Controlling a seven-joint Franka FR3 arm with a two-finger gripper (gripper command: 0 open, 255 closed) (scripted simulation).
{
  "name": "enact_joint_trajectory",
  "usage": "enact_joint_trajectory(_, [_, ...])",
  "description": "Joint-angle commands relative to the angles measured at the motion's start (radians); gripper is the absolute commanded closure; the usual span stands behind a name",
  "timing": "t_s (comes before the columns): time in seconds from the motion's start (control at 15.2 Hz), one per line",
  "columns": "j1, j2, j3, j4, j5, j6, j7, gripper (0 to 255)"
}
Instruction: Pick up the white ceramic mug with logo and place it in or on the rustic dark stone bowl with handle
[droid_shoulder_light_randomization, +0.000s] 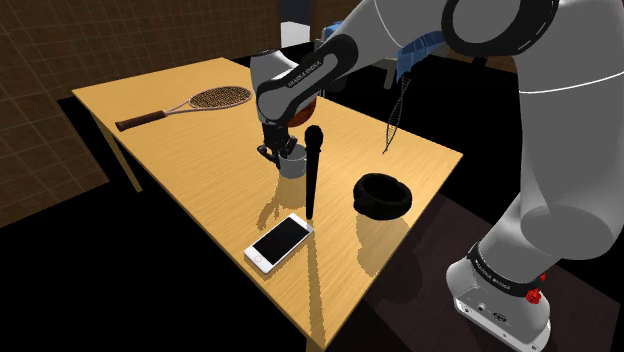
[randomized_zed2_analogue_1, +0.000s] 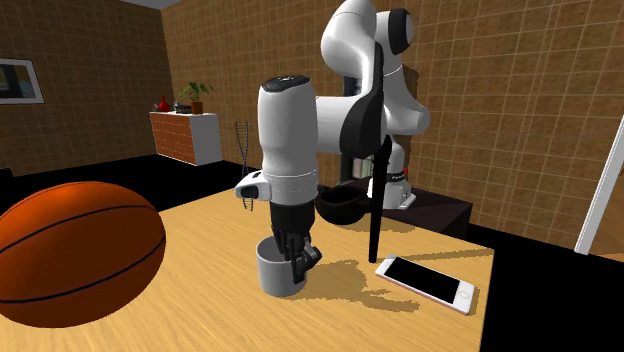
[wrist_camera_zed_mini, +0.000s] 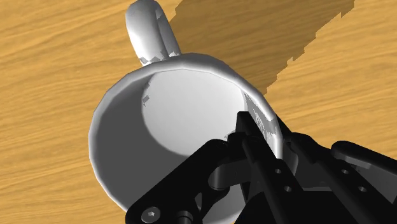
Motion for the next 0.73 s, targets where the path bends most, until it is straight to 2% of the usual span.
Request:
enact_joint_trajectory(0.0, [-0.001,-0.015,0.003,0.002,0.004,-0.017,-0.002,255])
enact_joint_trajectory(0.66, [-0.009,-0.089,0.015,0.032,0.027,-0.118,-0.017,255])
